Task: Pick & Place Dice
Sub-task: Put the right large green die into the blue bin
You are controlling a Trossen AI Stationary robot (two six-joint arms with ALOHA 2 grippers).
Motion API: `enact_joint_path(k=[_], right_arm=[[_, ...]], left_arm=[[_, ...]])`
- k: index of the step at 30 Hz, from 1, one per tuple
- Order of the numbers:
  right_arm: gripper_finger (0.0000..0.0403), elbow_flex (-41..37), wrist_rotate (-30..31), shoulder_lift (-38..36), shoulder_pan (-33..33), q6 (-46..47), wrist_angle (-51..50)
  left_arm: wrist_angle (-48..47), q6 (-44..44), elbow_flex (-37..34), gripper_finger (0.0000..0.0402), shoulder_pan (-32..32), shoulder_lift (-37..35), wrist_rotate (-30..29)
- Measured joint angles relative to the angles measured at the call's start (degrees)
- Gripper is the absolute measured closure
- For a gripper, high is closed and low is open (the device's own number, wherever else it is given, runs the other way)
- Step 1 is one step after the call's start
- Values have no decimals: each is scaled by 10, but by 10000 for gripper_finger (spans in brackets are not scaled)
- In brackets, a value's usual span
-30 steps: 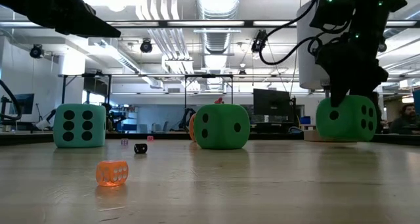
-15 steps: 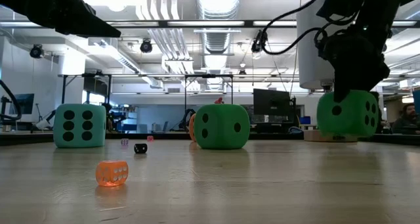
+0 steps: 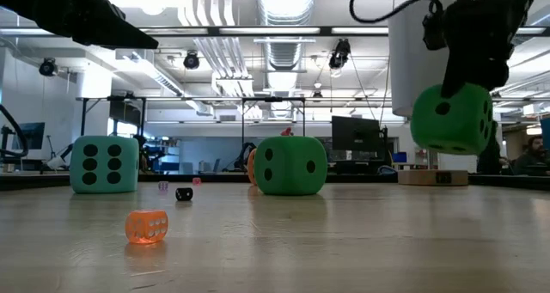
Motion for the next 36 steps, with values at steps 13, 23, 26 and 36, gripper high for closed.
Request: enact_joint_path(k=[13, 23, 26, 36], right_arm=[[60, 64, -16, 0, 109, -47, -1], [60, 80, -18, 11, 234, -45, -2], [60, 95, -18, 19, 268, -44, -2], [60, 148, -55, 82, 377, -32, -29]], left_arm=[[0, 0, 0, 391, 0, 0, 0], [0, 0, 0, 391, 0, 0, 0], [0, 0, 0, 391, 0, 0, 0], [0, 0, 0, 391, 0, 0, 0]])
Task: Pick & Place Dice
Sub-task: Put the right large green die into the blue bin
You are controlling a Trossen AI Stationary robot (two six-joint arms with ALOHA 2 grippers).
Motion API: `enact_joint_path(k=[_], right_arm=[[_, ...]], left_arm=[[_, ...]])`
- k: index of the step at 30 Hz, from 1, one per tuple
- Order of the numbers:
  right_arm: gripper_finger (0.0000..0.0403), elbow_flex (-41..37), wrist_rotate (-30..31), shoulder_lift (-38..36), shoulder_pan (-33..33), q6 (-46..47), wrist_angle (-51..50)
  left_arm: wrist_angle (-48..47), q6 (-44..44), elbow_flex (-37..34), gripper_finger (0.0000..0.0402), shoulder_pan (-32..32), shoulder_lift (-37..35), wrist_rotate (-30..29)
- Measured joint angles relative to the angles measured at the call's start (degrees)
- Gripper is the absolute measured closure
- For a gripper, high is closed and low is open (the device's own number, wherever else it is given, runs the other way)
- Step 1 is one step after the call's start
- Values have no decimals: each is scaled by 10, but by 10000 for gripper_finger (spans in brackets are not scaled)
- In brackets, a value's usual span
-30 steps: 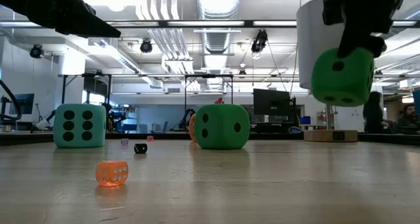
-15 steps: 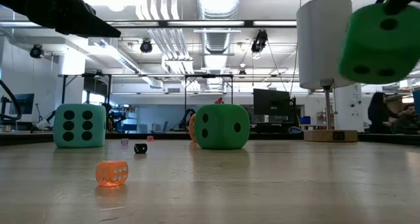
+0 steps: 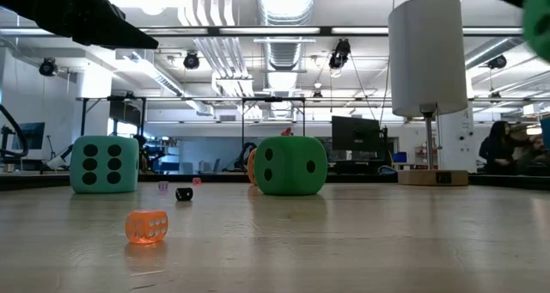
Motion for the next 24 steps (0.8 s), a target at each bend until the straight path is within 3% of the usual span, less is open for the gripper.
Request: enact_joint_path(k=[9, 16, 24], right_arm=[[60, 61, -54, 84, 71, 86, -6], [60, 115, -58, 150, 117, 164, -89], [60, 96, -58, 187, 150, 231, -121]], left_arm=[[0, 0, 0, 391, 0, 0, 0], [0, 0, 0, 391, 0, 0, 0], [0, -1, 0, 391, 0, 0, 0]])
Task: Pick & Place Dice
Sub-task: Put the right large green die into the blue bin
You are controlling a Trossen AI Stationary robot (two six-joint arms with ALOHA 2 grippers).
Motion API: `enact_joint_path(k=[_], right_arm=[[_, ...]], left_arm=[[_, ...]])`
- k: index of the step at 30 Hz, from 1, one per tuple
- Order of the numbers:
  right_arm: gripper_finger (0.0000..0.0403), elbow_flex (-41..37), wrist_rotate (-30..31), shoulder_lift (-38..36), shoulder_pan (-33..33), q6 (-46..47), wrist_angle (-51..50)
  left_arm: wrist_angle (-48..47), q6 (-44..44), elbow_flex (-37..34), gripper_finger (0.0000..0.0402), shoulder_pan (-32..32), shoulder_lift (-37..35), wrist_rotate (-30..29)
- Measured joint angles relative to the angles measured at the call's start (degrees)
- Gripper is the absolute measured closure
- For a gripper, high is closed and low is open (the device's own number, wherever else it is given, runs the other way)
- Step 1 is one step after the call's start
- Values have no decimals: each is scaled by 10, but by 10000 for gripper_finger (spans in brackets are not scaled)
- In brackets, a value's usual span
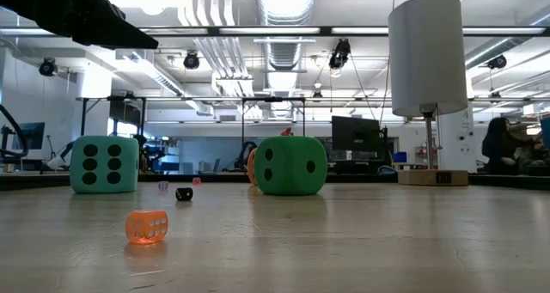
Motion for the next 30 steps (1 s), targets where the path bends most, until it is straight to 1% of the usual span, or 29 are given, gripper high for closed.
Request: enact_joint_path(k=[9, 14, 22, 27, 30], right_arm=[[60, -34, -3, -8, 24, 28, -1], [60, -55, -4, -11, 36, 6, -2], [59, -73, -6, -11, 36, -41, -2], [45, -75, -7, -11, 36, -54, -2], [38, -75, -7, -11, 36, -56, -2]], left_arm=[[0, 0, 0, 391, 0, 0, 0], [0, 1, 0, 391, 0, 0, 0], [0, 2, 0, 391, 0, 0, 0], [0, -5, 0, 391, 0, 0, 1], [0, 0, 0, 391, 0, 0, 12]])
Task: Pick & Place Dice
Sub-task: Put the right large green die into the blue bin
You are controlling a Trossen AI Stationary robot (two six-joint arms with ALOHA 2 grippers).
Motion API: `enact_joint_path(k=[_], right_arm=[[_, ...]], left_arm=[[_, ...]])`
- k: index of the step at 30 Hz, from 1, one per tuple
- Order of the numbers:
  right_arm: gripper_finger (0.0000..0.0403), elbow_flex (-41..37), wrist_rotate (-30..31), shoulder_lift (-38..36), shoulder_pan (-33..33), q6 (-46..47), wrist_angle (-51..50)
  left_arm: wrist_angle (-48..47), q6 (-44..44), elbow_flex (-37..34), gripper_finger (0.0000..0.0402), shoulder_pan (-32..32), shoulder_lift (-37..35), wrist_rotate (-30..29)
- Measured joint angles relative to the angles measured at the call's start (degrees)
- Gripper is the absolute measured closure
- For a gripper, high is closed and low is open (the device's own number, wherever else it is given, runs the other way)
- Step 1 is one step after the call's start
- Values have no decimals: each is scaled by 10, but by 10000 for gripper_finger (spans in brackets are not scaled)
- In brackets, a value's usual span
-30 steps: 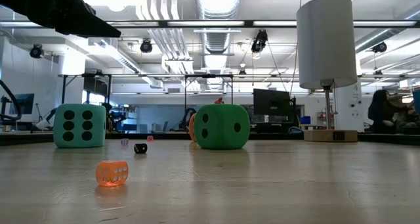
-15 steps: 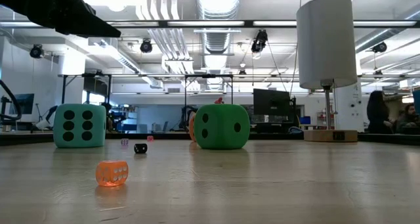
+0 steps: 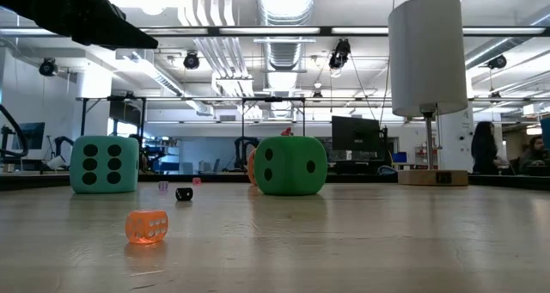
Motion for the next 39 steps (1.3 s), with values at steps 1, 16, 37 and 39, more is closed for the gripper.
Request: enact_joint_path(k=[1, 16, 37, 39], right_arm=[[37, 1, 0, 0, 0, 0, 0], [34, 3, 0, 0, 0, 7, 4], [34, 3, 1, 0, 0, 5, 5], [34, 3, 1, 0, 0, 5, 5]], left_arm=[[0, 1, 0, 391, 0, 0, 10], [0, 2, 0, 391, 0, 0, 124], [0, 1, 0, 391, 0, 0, 124], [0, 1, 0, 391, 0, 0, 124]])
